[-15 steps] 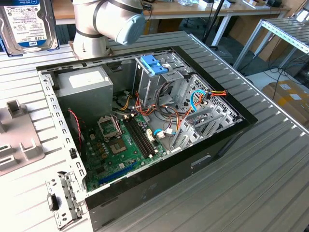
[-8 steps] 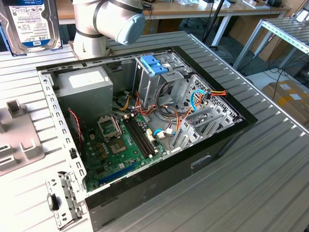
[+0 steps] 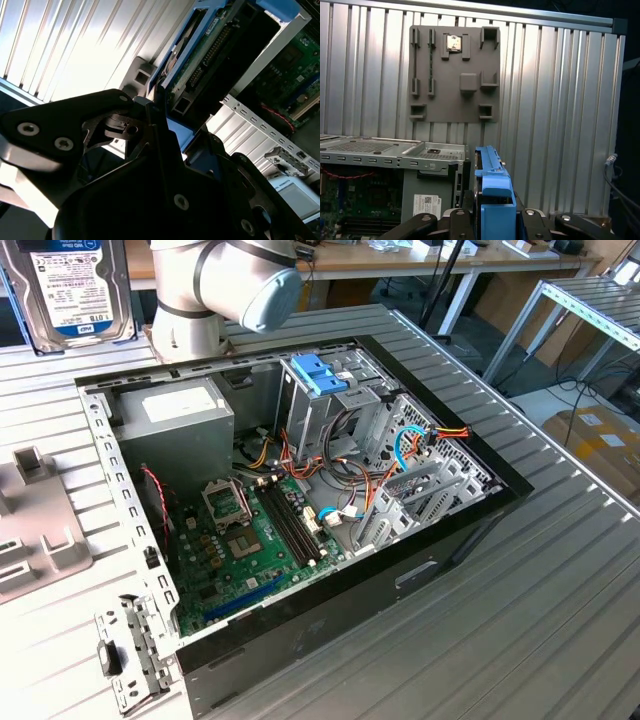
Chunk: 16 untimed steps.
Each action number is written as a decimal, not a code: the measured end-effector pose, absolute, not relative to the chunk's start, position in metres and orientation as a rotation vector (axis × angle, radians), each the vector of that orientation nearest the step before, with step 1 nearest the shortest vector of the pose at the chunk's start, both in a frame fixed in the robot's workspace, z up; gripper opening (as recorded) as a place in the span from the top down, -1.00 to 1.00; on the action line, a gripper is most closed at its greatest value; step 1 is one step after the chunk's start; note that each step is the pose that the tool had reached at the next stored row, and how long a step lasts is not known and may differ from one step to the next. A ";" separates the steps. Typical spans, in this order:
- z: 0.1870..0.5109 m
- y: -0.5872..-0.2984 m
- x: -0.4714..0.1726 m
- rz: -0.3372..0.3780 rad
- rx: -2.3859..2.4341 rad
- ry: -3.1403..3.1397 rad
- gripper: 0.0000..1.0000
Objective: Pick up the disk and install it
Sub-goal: 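Pick up the disk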
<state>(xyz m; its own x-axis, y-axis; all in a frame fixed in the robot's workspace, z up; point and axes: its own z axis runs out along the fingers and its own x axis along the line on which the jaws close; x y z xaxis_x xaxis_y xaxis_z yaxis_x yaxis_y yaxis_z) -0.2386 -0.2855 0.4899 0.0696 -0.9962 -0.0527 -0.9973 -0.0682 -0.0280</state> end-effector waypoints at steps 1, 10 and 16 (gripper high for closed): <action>0.490 -0.286 -0.237 0.030 -2.255 2.105 0.26; 0.490 -0.286 -0.227 0.030 -2.255 2.105 0.26; 0.489 -0.286 -0.220 0.030 -2.255 2.105 0.26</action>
<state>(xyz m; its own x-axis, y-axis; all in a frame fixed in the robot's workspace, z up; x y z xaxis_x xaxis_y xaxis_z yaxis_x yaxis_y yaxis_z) -0.2199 -0.2855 0.4894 0.0696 -0.9962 -0.0526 -0.9973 -0.0682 -0.0280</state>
